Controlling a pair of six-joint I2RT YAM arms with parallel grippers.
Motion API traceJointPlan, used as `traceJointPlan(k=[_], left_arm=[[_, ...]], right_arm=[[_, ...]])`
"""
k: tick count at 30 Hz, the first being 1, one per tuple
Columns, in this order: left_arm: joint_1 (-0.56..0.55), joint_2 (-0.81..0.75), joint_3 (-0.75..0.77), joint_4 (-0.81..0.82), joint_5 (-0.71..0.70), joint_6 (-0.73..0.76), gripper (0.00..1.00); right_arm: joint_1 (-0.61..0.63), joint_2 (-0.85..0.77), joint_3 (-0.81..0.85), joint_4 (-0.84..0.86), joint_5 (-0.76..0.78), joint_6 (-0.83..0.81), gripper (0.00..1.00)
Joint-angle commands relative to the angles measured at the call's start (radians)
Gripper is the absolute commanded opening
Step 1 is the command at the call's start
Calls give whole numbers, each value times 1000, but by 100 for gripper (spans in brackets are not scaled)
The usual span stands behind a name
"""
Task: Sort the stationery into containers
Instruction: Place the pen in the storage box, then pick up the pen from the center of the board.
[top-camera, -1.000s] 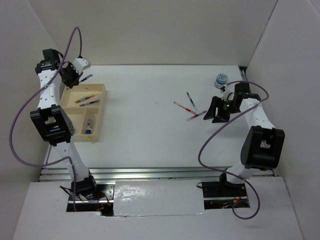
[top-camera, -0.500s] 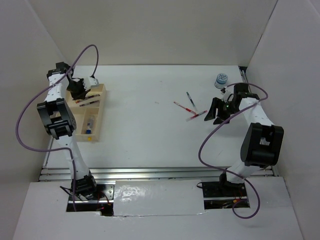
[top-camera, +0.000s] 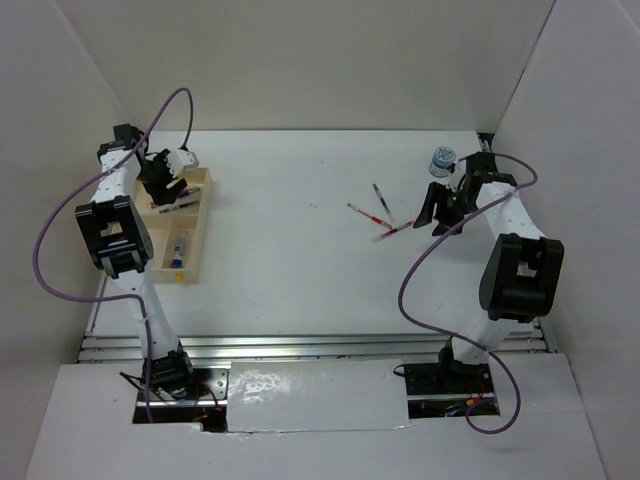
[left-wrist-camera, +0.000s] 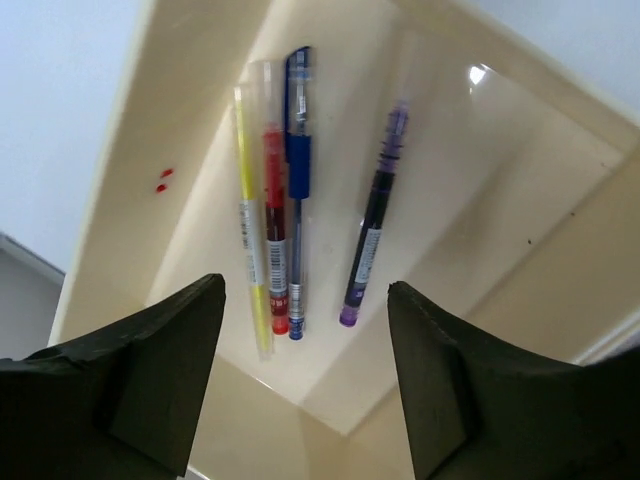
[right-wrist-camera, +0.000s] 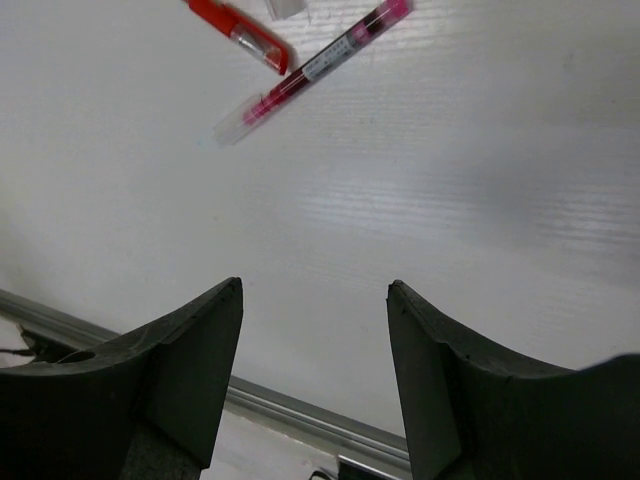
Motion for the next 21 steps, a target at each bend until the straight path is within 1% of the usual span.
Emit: traceJointPlan(k=[1, 2, 3, 4, 5, 6, 7, 8, 10, 11, 12, 13, 14, 17, 21], left_arm=[[26, -100, 0, 89, 50, -135, 79], [29, -118, -5, 107, 94, -166, 80], [42, -138, -20, 130, 118, -197, 80], [45, -190, -31, 183, 143, -272, 81], [49, -218, -43, 208, 189, -307, 81], [54, -264, -61, 222, 214, -359, 82], [54, -284, -66, 227, 234, -380, 82], [51, -303, -68, 219, 247, -399, 82], [46, -344, -60, 187, 300, -433, 83], [42, -350, -54, 132, 324, -433, 83], [39, -362, -40, 106, 367, -435, 83], [36, -369, -37, 77, 387, -443, 83], [31, -373, -30, 37, 404, -447, 83], [23, -393, -49, -3, 444, -507, 81], [17, -433, -111, -33, 519, -541, 80]], right_arm=[[44, 6, 74, 48, 93, 104, 66], [59, 8, 84, 54, 137, 115, 65], [91, 2, 103, 77, 150, 115, 64], [108, -7, 106, 97, 158, 116, 63], [128, -18, 108, 148, 156, 88, 61], [160, -32, 120, 171, 155, 63, 56], [214, -29, 138, 183, 165, 35, 53], [246, 3, 164, 177, 178, -29, 51], [326, 63, 287, 139, 201, -103, 46], [347, 132, 328, 96, 210, -165, 45], [366, 166, 410, 75, 213, -196, 44], [393, 198, 446, 58, 210, -231, 45], [406, 265, 513, 21, 214, -291, 45], [446, 374, 615, -44, 220, -382, 45], [464, 445, 640, -38, 263, -443, 46]])
